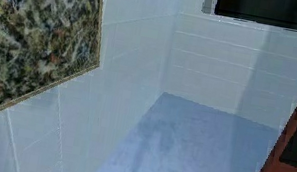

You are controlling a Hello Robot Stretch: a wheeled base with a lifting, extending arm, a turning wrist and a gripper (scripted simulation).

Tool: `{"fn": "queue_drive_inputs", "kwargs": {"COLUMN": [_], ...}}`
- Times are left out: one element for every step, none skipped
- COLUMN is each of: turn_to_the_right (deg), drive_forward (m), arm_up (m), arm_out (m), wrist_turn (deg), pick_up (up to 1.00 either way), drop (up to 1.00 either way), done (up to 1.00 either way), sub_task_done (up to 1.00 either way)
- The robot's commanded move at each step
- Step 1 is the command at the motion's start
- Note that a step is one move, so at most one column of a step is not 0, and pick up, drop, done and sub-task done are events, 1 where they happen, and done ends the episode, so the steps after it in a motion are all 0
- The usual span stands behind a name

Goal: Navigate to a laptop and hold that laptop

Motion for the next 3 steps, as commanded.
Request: {"fn": "queue_drive_inputs", "kwargs": {"turn_to_the_right": [0.0,15.0,0.0], "drive_forward": [0.8,0.0,0.45], "arm_up": [0.0,0.0,0.0], "arm_out": [0.0,0.0,0.0], "wrist_turn": [0.0,0.0,0.0], "pick_up": [0.0,0.0,0.0], "drop": [0.0,0.0,0.0], "done": [0.0,0.0,0.0], "sub_task_done": [0.0,0.0,0.0]}}
